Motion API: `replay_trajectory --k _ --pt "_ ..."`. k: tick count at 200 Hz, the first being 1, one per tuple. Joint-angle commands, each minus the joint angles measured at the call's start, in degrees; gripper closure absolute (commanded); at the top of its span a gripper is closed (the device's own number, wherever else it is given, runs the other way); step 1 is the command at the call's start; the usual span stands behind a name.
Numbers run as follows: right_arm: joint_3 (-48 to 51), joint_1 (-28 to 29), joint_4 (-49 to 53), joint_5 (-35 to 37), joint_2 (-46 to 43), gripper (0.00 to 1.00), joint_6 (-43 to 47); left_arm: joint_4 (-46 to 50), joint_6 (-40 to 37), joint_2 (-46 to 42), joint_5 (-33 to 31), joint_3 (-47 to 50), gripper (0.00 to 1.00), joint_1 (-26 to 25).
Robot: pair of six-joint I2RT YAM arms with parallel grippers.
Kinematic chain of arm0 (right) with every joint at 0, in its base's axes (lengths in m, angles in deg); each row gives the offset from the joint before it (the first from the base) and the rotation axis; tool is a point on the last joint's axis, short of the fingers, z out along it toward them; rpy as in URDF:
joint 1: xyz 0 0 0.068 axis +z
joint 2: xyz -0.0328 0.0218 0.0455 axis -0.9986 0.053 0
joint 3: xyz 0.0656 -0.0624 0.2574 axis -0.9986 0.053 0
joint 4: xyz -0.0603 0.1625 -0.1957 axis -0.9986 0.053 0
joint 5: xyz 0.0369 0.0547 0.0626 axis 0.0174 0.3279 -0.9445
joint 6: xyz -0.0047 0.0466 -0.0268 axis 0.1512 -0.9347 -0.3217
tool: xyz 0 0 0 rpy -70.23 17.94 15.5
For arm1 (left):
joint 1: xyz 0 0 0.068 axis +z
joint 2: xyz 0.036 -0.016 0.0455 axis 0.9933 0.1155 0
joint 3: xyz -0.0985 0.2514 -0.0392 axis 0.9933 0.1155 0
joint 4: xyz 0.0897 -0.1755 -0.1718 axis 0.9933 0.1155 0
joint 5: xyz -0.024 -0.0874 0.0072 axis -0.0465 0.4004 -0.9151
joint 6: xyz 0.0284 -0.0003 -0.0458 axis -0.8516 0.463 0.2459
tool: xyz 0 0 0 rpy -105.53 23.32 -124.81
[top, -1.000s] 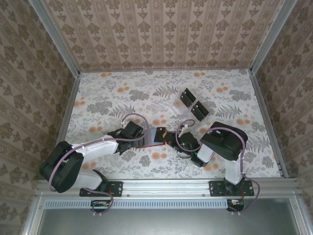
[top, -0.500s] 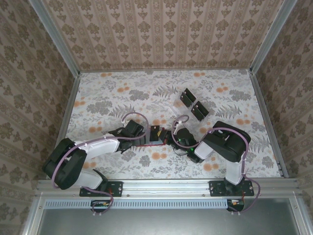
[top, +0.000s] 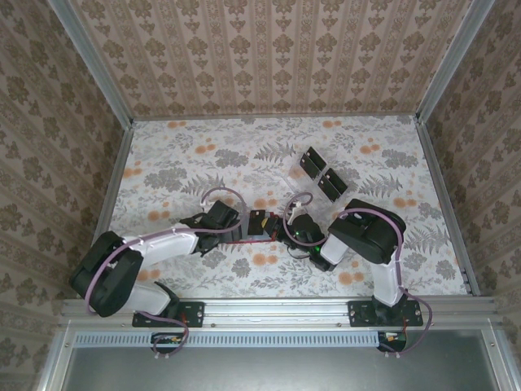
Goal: Put the credit cards into the card holder
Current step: Insert the credit card into the card slot.
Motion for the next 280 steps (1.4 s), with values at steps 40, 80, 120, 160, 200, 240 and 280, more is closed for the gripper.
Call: replay_trajectory --k 40,80,120,160,200,240,280 --pt "2.04 -1.54 -1.19 1.55 1.18 1.0 -0.31 6.87 0.93 0.5 -1.88 2.63 0.0 0.24" --pt "1.02 -1.53 -1.49 -0.78 2.47 1.0 -0.76 6.69 0.89 0.89 -1.8 2.63 0.0 0.23" --pt "-0.42 -0.98 -1.62 -2.87 3.66 1.0 -0.88 6.45 0.9 1.29 -1.75 2.63 0.0 0.23" --pt "-1.74 -0.83 -2.01 -4.56 5.19 1.0 -1.82 6.5 1.02 1.42 -1.71 2.71 0.0 0.22" --pt "-2.2 -0.77 -2.85 -5.16 6.33 1.0 -3.87 6.57 1.03 1.51 -1.71 2.55 0.0 0.26" --pt "-2.44 -0.76 -2.78 -5.99 6.31 1.0 -4.91 6.64 0.74 1.58 -1.71 2.36 0.0 0.22" --pt "-1.1 -0.39 -2.71 -6.27 6.28 1.0 -5.11 6.77 0.76 1.59 -1.9 2.28 0.0 0.25"
